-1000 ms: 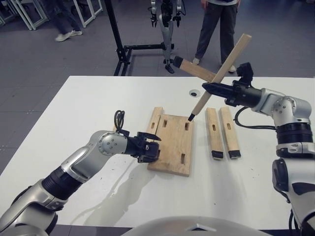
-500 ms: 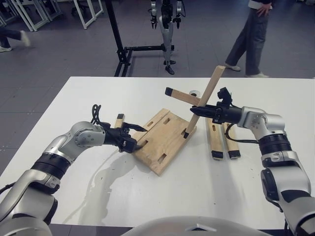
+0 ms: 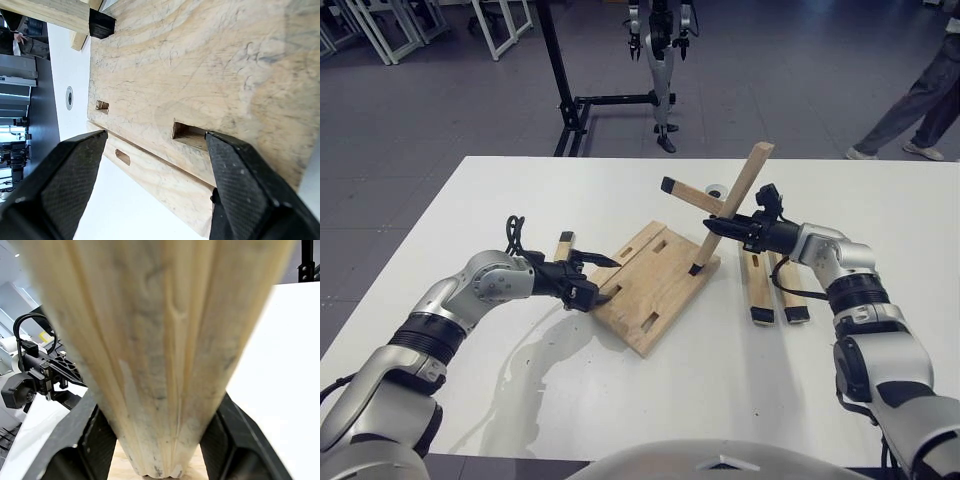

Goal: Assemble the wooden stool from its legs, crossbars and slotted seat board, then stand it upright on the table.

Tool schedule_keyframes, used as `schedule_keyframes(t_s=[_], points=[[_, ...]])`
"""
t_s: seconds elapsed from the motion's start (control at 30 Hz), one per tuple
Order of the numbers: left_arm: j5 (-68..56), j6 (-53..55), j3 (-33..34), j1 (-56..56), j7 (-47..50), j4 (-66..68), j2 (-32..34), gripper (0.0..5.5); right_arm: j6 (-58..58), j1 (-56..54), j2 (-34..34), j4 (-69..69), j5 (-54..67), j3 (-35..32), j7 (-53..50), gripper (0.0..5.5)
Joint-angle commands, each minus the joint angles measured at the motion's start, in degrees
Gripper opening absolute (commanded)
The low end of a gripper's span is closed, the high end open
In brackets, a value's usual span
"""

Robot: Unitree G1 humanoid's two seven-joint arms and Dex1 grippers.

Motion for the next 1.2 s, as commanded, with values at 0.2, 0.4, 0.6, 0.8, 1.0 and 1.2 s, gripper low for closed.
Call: schedule_keyframes(t_s=[0.2,0.4,0.6,0.8,1.0,1.2], points=[[-8.8,16.6,1.5,5.8,-7.6,-11.1,-5.2,3.63,-16.2,14.4,-0.6,-5.8,-12.8,11.8,-1.8,2.03],[-9.6,21.9,3.0,7.6,-9.0,-17.4,-6.4,3.63,-1.5,17.8,-1.7,-9.1,-11.9,18.6,2.6,2.03],[-9.4,23.9,3.8,9.4,-8.6,-20.2,-7.3,3.63,3.8,5.9,-1.0,3.8,-18.7,22.9,-1.0,2.03],[-9.4,25.6,4.3,10.4,-7.7,-21.9,-8.0,3.63,-1.1,9.1,-2.4,0.1,-20.8,29.2,-1.7,2.03],[-9.7,26.9,5.4,11.3,-7.0,-22.7,-8.1,3.63,-3.5,11.3,-5.2,2.3,-19.5,27.9,-0.1,2.03],[-8.9,27.7,5.5,12.1,-6.3,-23.4,-9.2,3.63,-3.5,5.0,-5.0,2.7,-16.7,23.3,0.2,2.77]])
